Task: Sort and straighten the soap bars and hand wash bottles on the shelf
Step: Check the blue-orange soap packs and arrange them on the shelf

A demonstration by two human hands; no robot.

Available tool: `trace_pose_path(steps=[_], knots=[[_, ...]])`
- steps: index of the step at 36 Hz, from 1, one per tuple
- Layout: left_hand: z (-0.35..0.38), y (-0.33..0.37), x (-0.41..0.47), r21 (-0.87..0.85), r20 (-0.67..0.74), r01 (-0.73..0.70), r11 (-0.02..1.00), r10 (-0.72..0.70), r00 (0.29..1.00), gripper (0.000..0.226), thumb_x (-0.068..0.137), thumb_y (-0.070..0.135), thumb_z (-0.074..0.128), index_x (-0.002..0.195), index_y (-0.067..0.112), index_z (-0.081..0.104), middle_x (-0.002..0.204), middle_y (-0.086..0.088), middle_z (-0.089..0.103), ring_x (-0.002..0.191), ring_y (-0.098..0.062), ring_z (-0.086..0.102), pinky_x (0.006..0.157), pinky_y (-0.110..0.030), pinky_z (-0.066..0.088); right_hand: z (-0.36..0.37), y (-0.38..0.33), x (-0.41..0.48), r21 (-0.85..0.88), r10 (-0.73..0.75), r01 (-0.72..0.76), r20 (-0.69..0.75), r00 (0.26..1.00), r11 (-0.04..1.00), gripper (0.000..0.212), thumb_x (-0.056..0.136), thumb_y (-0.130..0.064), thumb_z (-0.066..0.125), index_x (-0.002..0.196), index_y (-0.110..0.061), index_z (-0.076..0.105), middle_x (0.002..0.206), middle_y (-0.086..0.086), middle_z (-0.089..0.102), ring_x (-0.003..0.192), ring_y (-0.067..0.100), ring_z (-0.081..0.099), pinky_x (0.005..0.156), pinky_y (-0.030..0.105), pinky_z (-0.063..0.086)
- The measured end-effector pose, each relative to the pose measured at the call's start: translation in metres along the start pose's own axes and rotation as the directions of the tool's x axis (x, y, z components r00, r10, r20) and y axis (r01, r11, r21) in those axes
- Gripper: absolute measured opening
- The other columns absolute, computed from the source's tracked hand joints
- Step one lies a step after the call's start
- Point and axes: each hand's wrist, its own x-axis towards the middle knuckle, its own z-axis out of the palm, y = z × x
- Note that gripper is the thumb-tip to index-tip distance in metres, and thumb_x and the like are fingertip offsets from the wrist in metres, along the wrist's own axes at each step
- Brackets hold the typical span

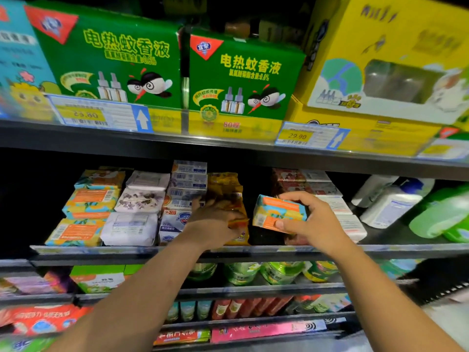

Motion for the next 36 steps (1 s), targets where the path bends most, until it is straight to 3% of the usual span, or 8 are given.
trace_pose_path(steps=[6, 9, 16, 22, 27, 30, 33, 36], knots=[[-0.014, 0.001, -0.005, -0.232, -0.143, -0.032, 0.972, -0.001, 0.99, 0.06, 0.09, 0.073, 0.036, 0.145, 0.05, 0.039, 0.157, 0.021, 0.03, 0.145, -0.017, 0.029, 0.119, -0.045, 0.02, 0.02, 0.002, -0.037, 0.324, 0.073, -0.009, -0.185, 0.98, 0.946, 0.049, 0.063, -0.019, 0.085, 0.109, -0.024, 0.07, 0.102, -0.008, 0.072, 0.092, 0.017, 0.07, 0.077, 0.035, 0.059], [-0.017, 0.006, -0.03, -0.365, -0.251, -0.131, 0.922, 0.038, 0.967, 0.062, 0.093, 0.051, 0.061, 0.147, 0.054, 0.031, 0.153, 0.023, 0.03, 0.139, -0.011, 0.032, 0.114, -0.039, 0.034, 0.031, 0.0, -0.056, 0.485, 0.181, -0.06, -0.206, 0.962, 0.873, 0.041, 0.065, -0.029, 0.083, 0.106, -0.033, 0.074, 0.108, -0.005, 0.072, 0.1, 0.022, 0.071, 0.086, 0.042, 0.057], [0.006, 0.024, -0.09, -0.234, -0.455, -0.537, 0.81, 0.397, 0.797, 0.064, 0.091, 0.037, 0.066, 0.146, 0.048, 0.037, 0.155, 0.009, 0.031, 0.137, -0.017, 0.041, 0.104, -0.028, 0.043, 0.057, -0.007, -0.088, 0.673, 0.354, -0.233, -0.046, 0.934, 0.702, 0.035, 0.075, -0.029, 0.074, 0.109, -0.021, 0.07, 0.102, 0.016, 0.075, 0.088, 0.028, 0.072, 0.08, 0.04, 0.053], [0.013, 0.016, -0.111, -0.425, -0.475, -0.457, 0.782, 0.237, 0.848, 0.044, 0.089, 0.046, 0.064, 0.131, 0.046, 0.054, 0.148, 0.03, 0.036, 0.135, 0.003, 0.034, 0.105, -0.014, 0.033, 0.074, -0.015, -0.094, 0.657, 0.367, -0.332, 0.089, 0.926, 0.677, 0.01, 0.093, -0.023, 0.065, 0.1, -0.019, 0.07, 0.098, 0.013, 0.073, 0.084, 0.027, 0.072, 0.065, 0.038, 0.052], [0.004, 0.012, -0.125, -0.598, -0.432, -0.335, 0.728, 0.059, 0.9, 0.048, 0.078, 0.064, 0.067, 0.124, 0.058, 0.054, 0.128, 0.03, 0.055, 0.124, -0.001, 0.05, 0.102, -0.019, 0.04, 0.083, -0.024, -0.098, 0.698, 0.307, -0.392, 0.252, 0.918, 0.599, 0.04, 0.09, -0.042, 0.065, 0.118, -0.014, 0.064, 0.105, 0.015, 0.072, 0.075, 0.028, 0.066, 0.054, 0.032, 0.05], [0.001, 0.016, -0.135, -0.861, -0.3, -0.193, 0.47, -0.164, 0.94, 0.045, 0.071, 0.045, 0.08, 0.113, 0.044, 0.065, 0.113, 0.014, 0.067, 0.104, -0.01, 0.065, 0.082, -0.027, 0.055, 0.088, -0.021, -0.097, 0.669, 0.211, -0.416, 0.369, 0.905, 0.615, 0.062, 0.075, -0.057, 0.077, 0.124, -0.022, 0.063, 0.117, 0.011, 0.071, 0.089, 0.029, 0.069, 0.069, 0.036, 0.055], [-0.003, 0.027, -0.139, -0.978, -0.187, -0.145, 0.148, -0.329, 0.926, 0.037, 0.077, 0.018, 0.081, 0.11, 0.014, 0.065, 0.098, 0.002, 0.074, 0.087, -0.01, 0.07, 0.067, -0.02, 0.055, 0.095, -0.026, -0.097, 0.497, 0.2, -0.381, 0.379, 0.904, 0.78, 0.039, 0.086, -0.044, 0.075, 0.122, -0.032, 0.066, 0.121, -0.005, 0.072, 0.113, 0.014, 0.067, 0.091, 0.03, 0.052], [-0.004, 0.033, -0.141, -0.986, -0.165, -0.146, 0.079, -0.408, 0.898, 0.034, 0.076, 0.023, 0.069, 0.109, 0.015, 0.065, 0.094, -0.005, 0.07, 0.079, -0.012, 0.065, 0.062, -0.02, 0.052, 0.103, -0.032, -0.096, 0.493, 0.21, -0.328, 0.281, 0.937, 0.806, 0.03, 0.092, -0.03, 0.067, 0.122, -0.027, 0.064, 0.114, -0.005, 0.074, 0.107, 0.01, 0.07, 0.087, 0.021, 0.053]])
